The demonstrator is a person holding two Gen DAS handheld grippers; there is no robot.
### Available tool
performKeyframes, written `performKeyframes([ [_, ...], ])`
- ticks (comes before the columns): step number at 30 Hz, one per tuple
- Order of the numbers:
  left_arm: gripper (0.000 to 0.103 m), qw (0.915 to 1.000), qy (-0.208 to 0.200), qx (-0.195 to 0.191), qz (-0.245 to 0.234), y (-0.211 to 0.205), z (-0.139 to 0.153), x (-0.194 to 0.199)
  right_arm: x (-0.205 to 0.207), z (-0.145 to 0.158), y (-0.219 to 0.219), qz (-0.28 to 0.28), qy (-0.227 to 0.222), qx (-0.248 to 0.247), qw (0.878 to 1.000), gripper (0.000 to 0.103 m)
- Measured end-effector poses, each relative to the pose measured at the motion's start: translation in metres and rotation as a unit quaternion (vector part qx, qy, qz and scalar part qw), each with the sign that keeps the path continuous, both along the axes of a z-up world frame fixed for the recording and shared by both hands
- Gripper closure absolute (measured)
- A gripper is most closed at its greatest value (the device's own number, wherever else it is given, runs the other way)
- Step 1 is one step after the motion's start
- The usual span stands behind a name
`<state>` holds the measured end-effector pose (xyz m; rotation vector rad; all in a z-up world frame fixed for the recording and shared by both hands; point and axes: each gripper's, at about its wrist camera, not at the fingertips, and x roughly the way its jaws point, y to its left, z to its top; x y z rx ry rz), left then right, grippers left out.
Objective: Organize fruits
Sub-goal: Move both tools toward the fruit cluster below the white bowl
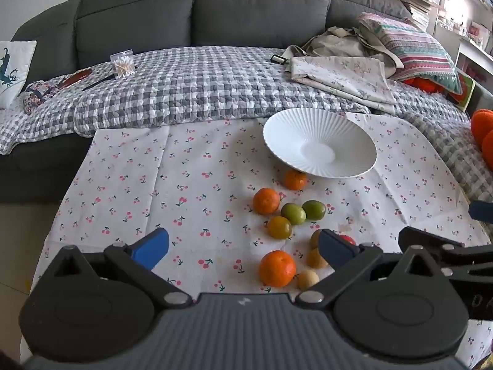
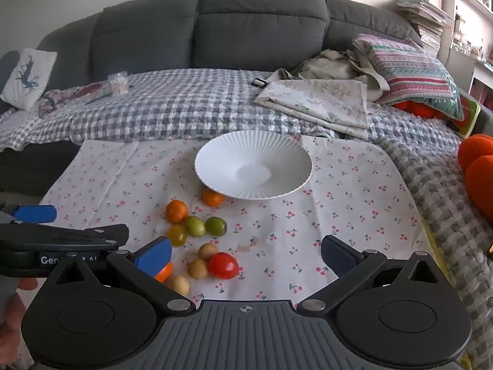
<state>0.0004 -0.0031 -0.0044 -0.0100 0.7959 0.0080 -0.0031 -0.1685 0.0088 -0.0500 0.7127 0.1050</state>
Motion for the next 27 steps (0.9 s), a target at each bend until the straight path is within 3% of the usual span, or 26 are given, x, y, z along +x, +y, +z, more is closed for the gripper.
performKeyframes([
  [17,0.001,1.0,0.002,-0.006,0.002,0.002,-0.003,-0.001,0.002,-0.001,-0.001,0.0,0.001,-0.002,1.0,0.0],
  [27,0.001,0.9989,0.037,-0.023,0.016,0.017,-0.009,0.004,0.005,-0.001,0.0,0.006,0.001,0.007,1.0,0.0],
])
